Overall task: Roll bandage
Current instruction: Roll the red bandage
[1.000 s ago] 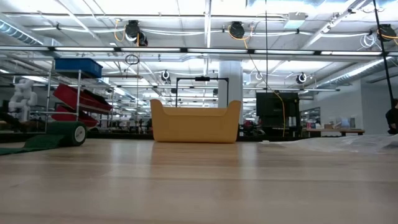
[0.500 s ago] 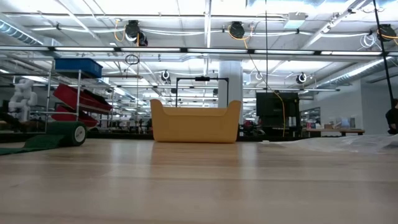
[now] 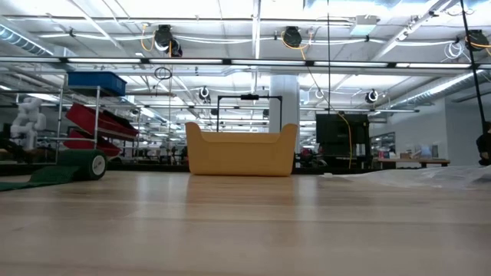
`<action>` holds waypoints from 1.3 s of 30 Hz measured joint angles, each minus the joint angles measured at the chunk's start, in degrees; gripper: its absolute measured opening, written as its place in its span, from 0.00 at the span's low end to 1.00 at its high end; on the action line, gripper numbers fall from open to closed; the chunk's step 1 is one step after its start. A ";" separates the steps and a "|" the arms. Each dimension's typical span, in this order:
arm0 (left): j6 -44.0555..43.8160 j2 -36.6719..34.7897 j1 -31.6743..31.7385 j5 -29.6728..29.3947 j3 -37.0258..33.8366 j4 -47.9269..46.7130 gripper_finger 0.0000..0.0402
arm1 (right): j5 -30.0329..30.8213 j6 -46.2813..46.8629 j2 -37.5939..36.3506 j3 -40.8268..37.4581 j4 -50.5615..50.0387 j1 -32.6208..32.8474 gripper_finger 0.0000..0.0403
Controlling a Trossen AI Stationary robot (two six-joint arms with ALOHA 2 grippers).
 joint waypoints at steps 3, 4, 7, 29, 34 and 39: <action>0.01 0.00 0.25 0.04 0.00 0.00 0.46 | 0.00 0.02 -0.02 0.00 0.00 0.02 0.05; -0.01 0.00 0.30 0.06 0.00 0.01 0.46 | 0.00 0.03 -0.02 0.00 0.00 0.02 0.05; -0.01 0.00 0.27 0.20 0.00 0.01 0.46 | 0.00 0.11 -0.02 0.00 -0.15 0.02 0.05; -0.42 0.00 0.20 4.49 0.00 2.57 0.24 | 0.00 0.59 -0.02 0.00 -0.70 -0.33 0.05; -0.58 0.00 0.20 4.72 0.00 2.57 0.24 | 0.00 0.59 -0.02 0.00 -0.70 -0.33 0.05; -1.67 0.00 0.20 4.72 0.00 2.55 0.24 | -0.02 0.59 -0.02 0.00 -0.70 -0.33 0.05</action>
